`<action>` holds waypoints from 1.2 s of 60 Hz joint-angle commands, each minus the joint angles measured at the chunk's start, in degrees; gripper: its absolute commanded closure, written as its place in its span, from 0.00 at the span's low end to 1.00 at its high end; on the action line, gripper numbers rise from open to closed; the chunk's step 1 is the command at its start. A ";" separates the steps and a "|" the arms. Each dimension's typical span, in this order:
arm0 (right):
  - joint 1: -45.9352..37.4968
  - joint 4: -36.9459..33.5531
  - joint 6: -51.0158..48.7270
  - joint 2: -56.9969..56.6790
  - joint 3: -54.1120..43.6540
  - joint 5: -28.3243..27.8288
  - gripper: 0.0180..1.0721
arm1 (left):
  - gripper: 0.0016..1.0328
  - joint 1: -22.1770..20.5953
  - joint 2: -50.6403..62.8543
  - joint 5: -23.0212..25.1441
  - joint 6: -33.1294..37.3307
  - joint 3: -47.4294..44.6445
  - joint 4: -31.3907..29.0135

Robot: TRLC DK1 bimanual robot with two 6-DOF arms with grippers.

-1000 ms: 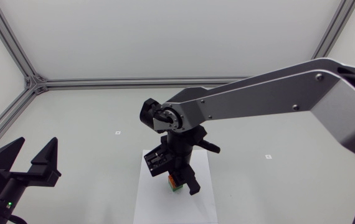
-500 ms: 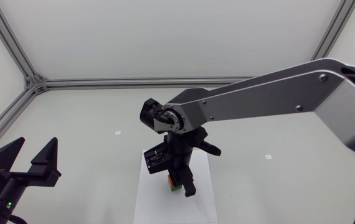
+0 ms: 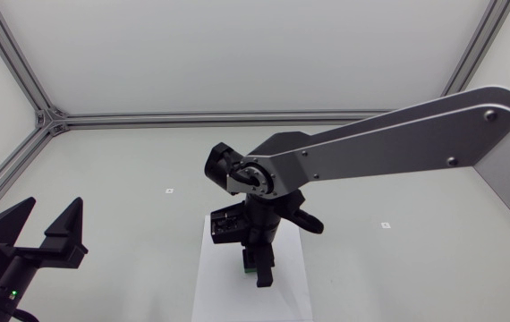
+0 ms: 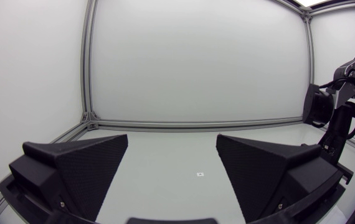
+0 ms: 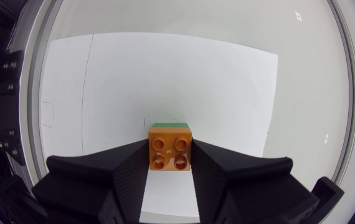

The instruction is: Pick up the orange 2x2 brick with the right arm and stack it on top of the green 2x2 brick in the center

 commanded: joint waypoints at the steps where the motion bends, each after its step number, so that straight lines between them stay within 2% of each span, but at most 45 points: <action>1: 1.57 -0.14 2.60 4.60 -4.98 0.62 0.94 | 0.04 0.05 -0.32 0.16 0.33 -2.35 -0.65; 26: 4.12 -0.58 6.12 2.84 -5.16 -0.08 0.94 | 0.04 0.05 -0.32 0.16 0.33 -2.35 -0.65; 72: 1.92 -2.34 6.38 -1.20 -2.52 0.79 0.94 | 0.04 0.05 -0.32 0.16 0.33 -2.35 -0.65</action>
